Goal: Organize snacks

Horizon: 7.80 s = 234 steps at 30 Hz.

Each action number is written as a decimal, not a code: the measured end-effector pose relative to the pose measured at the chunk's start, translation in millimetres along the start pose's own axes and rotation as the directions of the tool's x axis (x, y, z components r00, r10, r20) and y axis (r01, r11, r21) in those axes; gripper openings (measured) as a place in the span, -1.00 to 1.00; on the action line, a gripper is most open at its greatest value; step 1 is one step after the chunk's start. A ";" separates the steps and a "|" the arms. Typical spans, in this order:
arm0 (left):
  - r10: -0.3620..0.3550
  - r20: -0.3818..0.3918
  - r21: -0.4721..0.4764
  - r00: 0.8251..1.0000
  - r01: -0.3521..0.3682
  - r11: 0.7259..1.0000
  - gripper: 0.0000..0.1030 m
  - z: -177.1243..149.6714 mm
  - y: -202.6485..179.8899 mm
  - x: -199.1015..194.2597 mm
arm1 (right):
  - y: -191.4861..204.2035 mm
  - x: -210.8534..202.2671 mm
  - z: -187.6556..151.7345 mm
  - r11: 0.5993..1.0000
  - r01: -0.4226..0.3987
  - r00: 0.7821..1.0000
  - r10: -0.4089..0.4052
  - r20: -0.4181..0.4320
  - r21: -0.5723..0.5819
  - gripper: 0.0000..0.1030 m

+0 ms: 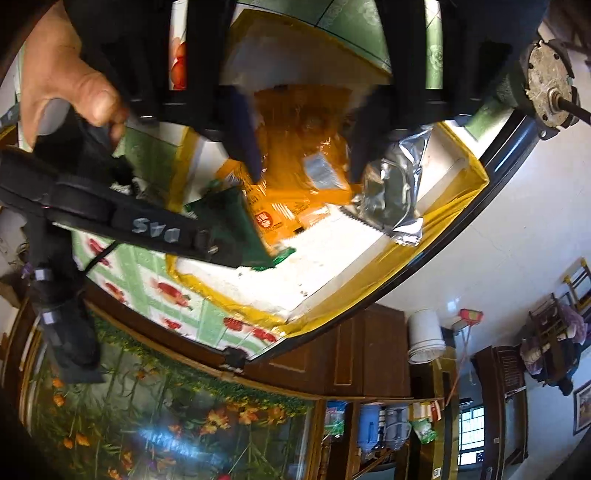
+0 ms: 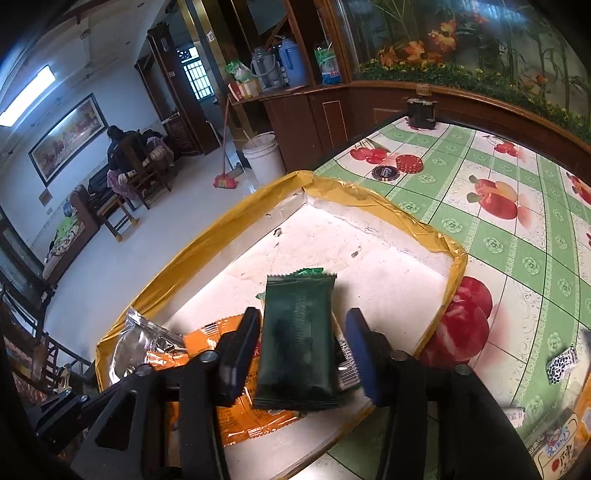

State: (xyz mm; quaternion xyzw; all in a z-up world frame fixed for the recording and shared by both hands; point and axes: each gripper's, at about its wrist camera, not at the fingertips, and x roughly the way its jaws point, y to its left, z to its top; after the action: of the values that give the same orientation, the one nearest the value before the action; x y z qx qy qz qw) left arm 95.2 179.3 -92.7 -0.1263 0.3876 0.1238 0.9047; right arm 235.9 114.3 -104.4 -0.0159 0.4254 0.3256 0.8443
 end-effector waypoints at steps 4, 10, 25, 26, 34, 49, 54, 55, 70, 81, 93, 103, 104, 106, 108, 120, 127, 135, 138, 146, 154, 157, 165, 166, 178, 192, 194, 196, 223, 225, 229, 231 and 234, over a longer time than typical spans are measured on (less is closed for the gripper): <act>0.031 0.048 0.008 0.998 -0.031 0.999 0.47 -3.5 -1.6 -11.9 | -8.0 -25.4 -6.3 0.999 -0.015 0.998 0.013 0.057 0.032 0.32; 0.023 0.056 0.017 0.998 -0.024 1.000 0.47 -4.8 -11.2 -20.4 | -27.5 -65.5 -21.0 0.996 -0.014 0.994 0.004 0.112 0.089 0.35; -0.012 0.040 0.068 0.999 0.009 0.998 0.47 -14.2 -44.0 -34.0 | -66.3 -134.3 -74.3 0.986 0.044 0.984 -0.071 0.161 0.163 0.46; -0.014 0.038 0.078 0.999 0.011 0.997 0.47 -15.6 -48.5 -34.0 | -71.9 -138.5 -80.7 0.983 0.058 0.984 -0.086 0.159 0.173 0.46; -0.035 0.009 0.161 0.999 0.033 0.986 0.47 -27.9 -88.4 -30.8 | -109.5 -168.9 -127.5 0.960 0.136 0.975 -0.174 0.139 0.245 0.46; -0.156 -0.136 0.216 0.978 0.183 0.959 0.47 -42.5 -160.2 -6.4 | -176.1 -207.9 -179.7 0.902 0.229 0.953 -0.284 0.102 0.366 0.47; -0.215 -0.168 0.135 0.962 0.239 0.962 0.46 -39.7 -176.5 4.0 | -192.3 -214.1 -185.2 0.882 0.259 0.944 -0.318 0.091 0.394 0.57; -0.228 -0.180 0.112 0.957 0.250 0.962 0.46 -38.2 -179.9 7.7 | -195.4 -215.1 -185.7 0.878 0.266 0.941 -0.325 0.088 0.397 0.57; -0.307 -0.241 -0.151 0.921 0.277 0.949 0.53 -25.1 -204.4 48.3 | -244.4 -237.4 -171.1 0.838 0.341 0.901 -0.420 0.105 0.427 0.65; -0.264 -0.218 -0.187 0.940 0.225 0.956 0.62 -11.4 -215.6 64.5 | -274.6 -199.8 -139.6 0.854 0.391 0.906 -0.423 0.020 0.344 0.68; -0.220 -0.201 0.139 0.955 0.250 0.958 0.23 -19.9 -212.8 60.2 | -265.8 -180.8 -133.4 0.829 0.530 0.847 -0.527 -0.069 0.178 0.35; -0.355 -0.267 0.135 0.896 0.400 0.907 -0.16 -38.7 -158.8 30.2 | -244.2 -210.9 -161.5 0.873 0.402 0.910 -0.415 -0.014 0.276 0.07; -0.356 -0.264 0.146 0.896 0.402 0.904 -0.17 -42.6 -155.7 25.0 | -242.3 -214.8 -164.9 0.878 0.380 0.918 -0.396 -0.003 0.292 0.07; -0.358 -0.261 0.156 0.897 0.405 0.901 -0.17 -48.7 -147.6 16.7 | -240.2 -221.5 -173.0 0.886 0.324 0.937 -0.349 0.018 0.332 0.06; -0.366 -0.261 0.152 0.893 0.413 0.898 -0.18 -53.6 -138.2 9.5 | -238.4 -227.6 -180.9 0.887 0.272 0.950 -0.310 0.045 0.373 0.06; -0.351 -0.257 0.177 0.900 0.401 0.899 -0.18 -71.9 -117.3 -14.5 | -223.6 -232.2 -194.0 0.867 0.229 0.953 -0.292 0.079 0.443 0.38; -0.380 -0.236 0.191 0.894 0.426 0.884 -0.18 -71.2 -114.0 -33.7 | -230.8 -202.7 -161.7 0.844 0.410 0.899 -0.437 0.001 0.346 0.45; -0.387 -0.185 0.200 0.903 0.421 0.885 -0.18 -67.0 -102.3 -52.9 | -222.2 -196.9 -169.7 0.865 0.380 0.917 -0.399 -0.009 0.329 0.08; -0.388 -0.177 0.200 0.905 0.419 0.886 -0.17 -67.5 -99.5 -56.2 | -206.7 -210.6 -177.4 0.879 0.319 0.933 -0.358 0.047 0.353 0.07; -0.367 -0.144 0.215 0.919 0.391 0.895 -0.17 -68.1 -95.1 -64.1 | -134.8 -227.4 -170.4 0.941 0.212 0.956 -0.257 0.145 0.265 0.07; -0.360 -0.115 0.199 0.926 0.376 0.905 -0.17 -65.5 -79.6 -71.9 | -78.3 -216.9 -158.4 0.974 0.165 0.969 -0.189 0.157 0.155 0.06; -0.349 -0.104 0.186 0.931 0.363 0.913 -0.17 -63.6 -71.7 -72.2 | -61.8 -212.9 -153.9 0.980 0.160 0.971 -0.178 0.157 0.119 0.06; -0.330 -0.080 0.143 0.940 0.339 0.930 -0.17 -55.4 -49.2 -70.6 | -37.9 -196.2 -142.8 0.989 0.134 0.980 -0.141 0.143 0.060 0.06; -0.329 -0.077 0.138 0.941 0.337 0.931 -0.17 -54.3 -46.4 -70.6 | -34.8 -194.4 -141.6 0.990 0.130 0.980 -0.136 0.142 0.055 0.06; -0.310 -0.053 0.095 0.949 0.314 0.945 -0.17 -43.0 -23.3 -64.2 | -8.0 -166.4 -121.5 0.995 0.101 0.989 -0.099 0.114 -0.016 0.06; -0.232 -0.014 0.047 0.973 0.233 0.971 -0.17 -2.3 2.8 -39.6 | 3.7 -107.1 -61.7 0.999 0.019 0.996 -0.017 0.092 -0.026 0.06; -0.210 -0.015 0.049 0.978 0.211 0.976 -0.17 9.4 4.7 -27.9 | 6.2 -89.5 -46.1 1.000 0.013 0.996 -0.011 0.085 -0.028 0.06; -0.198 -0.037 0.032 0.979 0.199 0.979 -0.17 19.2 7.7 -12.6 | 7.9 -70.7 -33.5 0.999 0.015 0.997 -0.013 0.069 -0.031 0.06; -0.123 -0.028 -0.016 0.992 0.122 0.992 0.30 26.3 1.3 -4.4 | -37.0 -70.5 -38.6 0.992 0.017 0.995 -0.029 0.097 0.122 0.40; -0.136 -0.029 -0.009 0.990 0.136 0.991 0.35 22.1 -6.8 -10.1 | -47.2 -84.3 -48.1 0.989 0.028 0.993 -0.044 0.109 0.143 0.40; -0.168 -0.035 0.034 0.985 0.169 0.985 0.39 13.8 -33.2 -19.1 | -74.2 -111.1 -70.3 0.976 0.053 0.989 -0.081 0.127 0.211 0.46; -0.176 -0.047 0.066 0.983 0.179 0.982 0.39 9.3 -49.1 -19.9 | -87.6 -123.0 -81.9 0.966 0.058 0.987 -0.093 0.129 0.253 0.46; -0.175 -0.058 0.112 0.983 0.181 0.977 0.39 0.0 -71.2 -22.1 | -105.1 -139.0 -97.0 0.951 0.072 0.984 -0.118 0.136 0.302 0.46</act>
State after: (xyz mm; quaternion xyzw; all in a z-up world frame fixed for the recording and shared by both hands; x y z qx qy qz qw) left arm 103.4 109.7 -67.1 -0.1105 0.4029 0.0165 0.9084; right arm 167.3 -72.4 -91.2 0.1149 0.4022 0.2176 0.8818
